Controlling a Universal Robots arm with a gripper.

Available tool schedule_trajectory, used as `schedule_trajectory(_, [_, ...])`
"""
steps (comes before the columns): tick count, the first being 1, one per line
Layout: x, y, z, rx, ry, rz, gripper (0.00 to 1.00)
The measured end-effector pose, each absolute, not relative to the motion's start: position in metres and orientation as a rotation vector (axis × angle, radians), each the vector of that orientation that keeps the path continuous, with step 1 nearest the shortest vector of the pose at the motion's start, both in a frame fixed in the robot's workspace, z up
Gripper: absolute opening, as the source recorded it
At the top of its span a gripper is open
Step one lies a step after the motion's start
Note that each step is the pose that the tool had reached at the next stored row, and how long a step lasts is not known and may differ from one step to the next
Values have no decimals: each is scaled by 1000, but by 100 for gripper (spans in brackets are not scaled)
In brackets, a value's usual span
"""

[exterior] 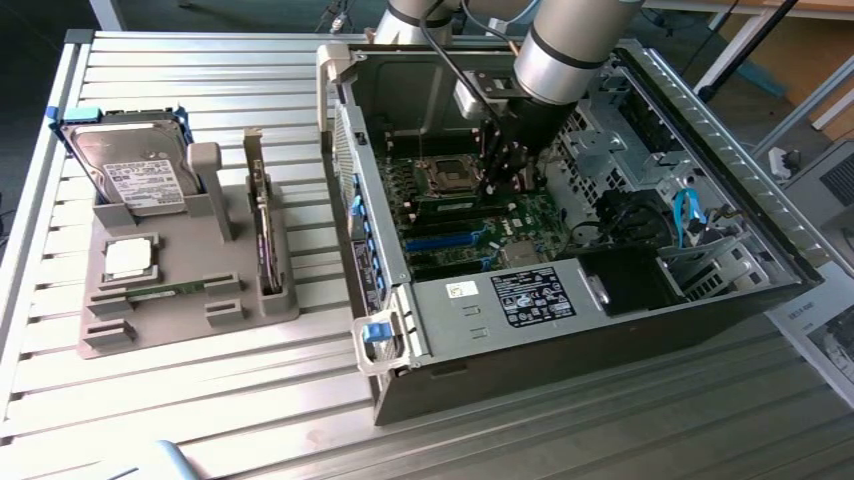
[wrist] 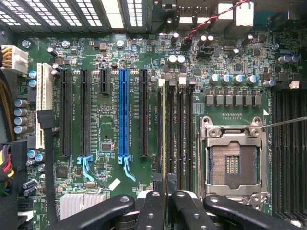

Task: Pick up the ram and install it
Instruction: 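Insert the ram into the slot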

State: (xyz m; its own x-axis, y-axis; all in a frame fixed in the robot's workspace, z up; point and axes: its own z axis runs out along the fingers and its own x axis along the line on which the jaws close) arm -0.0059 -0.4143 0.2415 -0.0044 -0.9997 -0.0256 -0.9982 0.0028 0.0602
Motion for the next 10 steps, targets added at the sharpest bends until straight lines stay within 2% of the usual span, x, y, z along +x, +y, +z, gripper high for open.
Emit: schedule_trajectory(10, [-6, -415, 240, 2199, -2207, -95, 12])
